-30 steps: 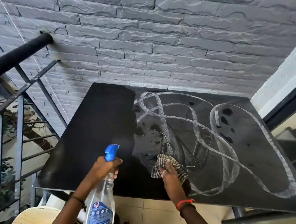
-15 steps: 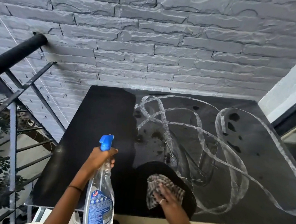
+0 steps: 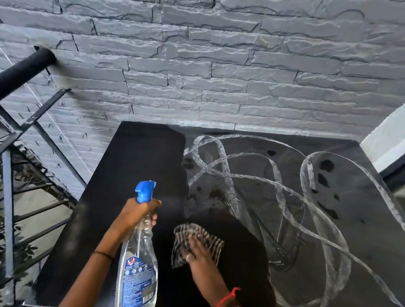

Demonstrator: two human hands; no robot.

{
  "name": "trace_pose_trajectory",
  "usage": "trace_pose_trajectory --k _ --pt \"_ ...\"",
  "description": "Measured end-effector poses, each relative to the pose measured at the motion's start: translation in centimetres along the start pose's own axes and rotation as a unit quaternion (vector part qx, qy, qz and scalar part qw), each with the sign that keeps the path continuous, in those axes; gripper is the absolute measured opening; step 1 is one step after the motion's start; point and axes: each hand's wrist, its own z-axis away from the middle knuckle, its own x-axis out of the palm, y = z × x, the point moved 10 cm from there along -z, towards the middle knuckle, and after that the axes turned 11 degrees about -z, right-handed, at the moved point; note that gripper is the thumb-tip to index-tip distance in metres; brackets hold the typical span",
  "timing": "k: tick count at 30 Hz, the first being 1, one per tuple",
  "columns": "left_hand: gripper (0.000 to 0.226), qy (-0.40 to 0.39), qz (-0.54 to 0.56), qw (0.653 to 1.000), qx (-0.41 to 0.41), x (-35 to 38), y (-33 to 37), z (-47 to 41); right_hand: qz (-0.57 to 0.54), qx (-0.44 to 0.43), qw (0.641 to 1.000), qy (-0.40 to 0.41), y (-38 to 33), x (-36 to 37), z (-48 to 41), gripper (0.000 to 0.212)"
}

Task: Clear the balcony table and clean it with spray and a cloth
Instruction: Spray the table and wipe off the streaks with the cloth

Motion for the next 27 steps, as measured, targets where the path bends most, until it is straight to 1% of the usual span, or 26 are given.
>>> trace_pose_trajectory --k 2,5,7,10,11,13,14,16,18,20,21,22,24,26,27 --pt "0.015 -0.001 0.003 1.000 0.006 -0.2 0.7 -0.8 -0.005 -0.041 0.999 0.005 -0.5 1.2 2.7 0.037" --pt "0.016 0.001 0.010 1.000 0.012 -0.4 1.6 -1.7 0.023 -0.079 0.993 0.086 1.8 0.1 6.4 0.033" --pt "0.017 0.002 0.016 1.000 0.013 -0.7 2.0 -2.0 0.014 -0.082 0.992 0.096 4.8 -0.8 7.7 0.041" --pt "0.017 0.001 0.019 1.000 0.015 -1.2 2.1 -2.3 0.003 -0.001 0.998 0.070 10.8 -2.6 5.8 0.070" --pt "0.017 0.003 0.018 1.000 0.013 -1.6 1.9 -2.4 -0.003 0.023 0.998 0.058 12.3 -3.1 3.9 0.068" --pt "0.017 -0.002 0.014 1.000 0.010 -1.5 1.8 -2.3 0.002 0.065 0.996 0.058 14.7 -5.0 0.0 0.052" --pt "0.017 0.001 0.015 1.000 0.006 -1.8 1.6 -2.3 0.006 0.082 0.996 0.040 15.1 -5.1 -2.4 0.051" --pt "0.016 0.005 0.018 1.000 -0.001 -2.0 1.3 -2.3 -0.001 0.097 0.995 0.008 13.6 -4.9 -6.4 0.061" --pt "0.015 0.008 0.021 1.000 -0.003 -2.4 1.0 -2.4 -0.002 0.092 0.996 -0.007 10.1 -4.0 -9.1 0.057" --pt "0.015 0.012 0.024 1.000 -0.004 -2.7 1.0 -2.6 0.006 0.048 0.999 0.014 5.8 -2.9 -9.8 0.053" --pt "0.016 0.014 0.025 1.000 -0.004 -2.9 1.0 -2.8 -0.010 0.028 0.999 0.025 3.9 -2.2 -9.3 0.055" --pt "0.016 0.015 0.026 1.000 -0.004 -3.0 1.0 -3.0 -0.029 0.010 0.999 0.009 2.1 -1.5 -8.5 0.058" --pt "0.017 0.016 0.029 0.999 -0.002 -3.2 1.3 -3.5 -0.028 -0.029 0.999 -0.008 -0.4 -0.4 -5.8 0.060" --pt "0.018 0.015 0.032 0.999 0.001 -3.4 1.6 -4.1 -0.017 -0.046 0.998 -0.025 -0.5 0.6 -2.5 0.054" --pt "0.018 0.012 0.033 0.999 0.002 -3.4 1.9 -4.4 -0.001 -0.063 0.998 -0.011 0.2 1.0 -1.0 0.046"
